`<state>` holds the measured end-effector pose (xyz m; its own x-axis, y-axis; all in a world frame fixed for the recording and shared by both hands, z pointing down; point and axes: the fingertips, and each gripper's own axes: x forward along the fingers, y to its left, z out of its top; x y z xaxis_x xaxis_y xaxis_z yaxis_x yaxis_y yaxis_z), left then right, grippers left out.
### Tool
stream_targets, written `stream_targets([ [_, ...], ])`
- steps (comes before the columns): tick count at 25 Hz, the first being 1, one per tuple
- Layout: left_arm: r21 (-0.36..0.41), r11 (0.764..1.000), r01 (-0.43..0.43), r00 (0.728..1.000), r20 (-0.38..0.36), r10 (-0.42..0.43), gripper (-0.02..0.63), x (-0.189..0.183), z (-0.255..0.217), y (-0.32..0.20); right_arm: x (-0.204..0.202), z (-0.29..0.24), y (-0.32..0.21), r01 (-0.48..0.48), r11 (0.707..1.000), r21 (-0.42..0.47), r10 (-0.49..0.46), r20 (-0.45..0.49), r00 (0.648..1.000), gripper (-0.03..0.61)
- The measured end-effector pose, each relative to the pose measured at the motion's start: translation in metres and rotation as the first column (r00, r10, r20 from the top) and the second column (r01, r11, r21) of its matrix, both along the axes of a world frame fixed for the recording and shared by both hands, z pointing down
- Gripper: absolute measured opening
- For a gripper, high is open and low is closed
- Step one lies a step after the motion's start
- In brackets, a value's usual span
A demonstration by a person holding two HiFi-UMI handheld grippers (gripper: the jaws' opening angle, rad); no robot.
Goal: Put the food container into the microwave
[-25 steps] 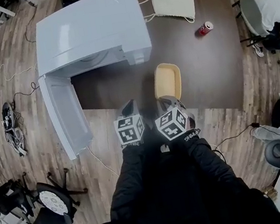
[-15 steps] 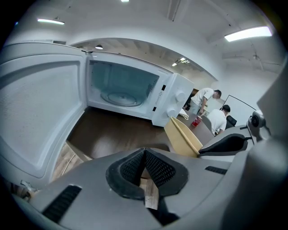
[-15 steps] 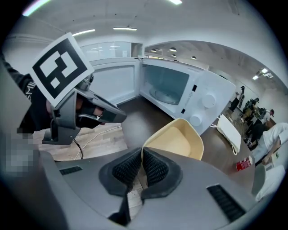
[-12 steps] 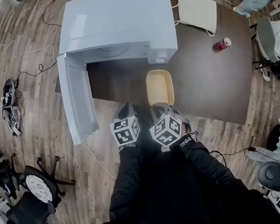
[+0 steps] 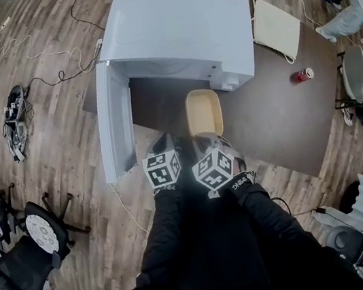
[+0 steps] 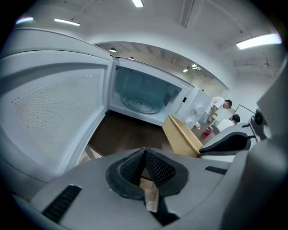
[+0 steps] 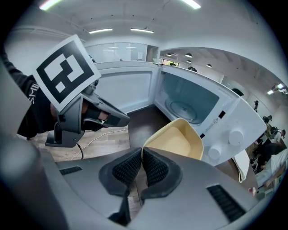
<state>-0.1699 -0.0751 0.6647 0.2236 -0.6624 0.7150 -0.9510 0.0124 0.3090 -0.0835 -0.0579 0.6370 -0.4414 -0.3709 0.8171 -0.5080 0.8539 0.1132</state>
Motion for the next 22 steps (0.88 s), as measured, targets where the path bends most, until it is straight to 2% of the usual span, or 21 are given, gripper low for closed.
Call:
stream_targets([
  [10,0.006,1.0,0.03,0.999,-0.018,-0.03,0.033,-0.025,0.0,-0.032,-0.041,-0.008,-0.039,0.14,0.988,0.059,-0.139,-0.018,0.99,0.034],
  [22,0.017,1.0,0.018,0.999,-0.039,-0.017,0.034,-0.043,-0.003,-0.085,-0.069,-0.006,-0.102,0.191,0.976,0.104,-0.183,-0.078,0.98,0.034],
])
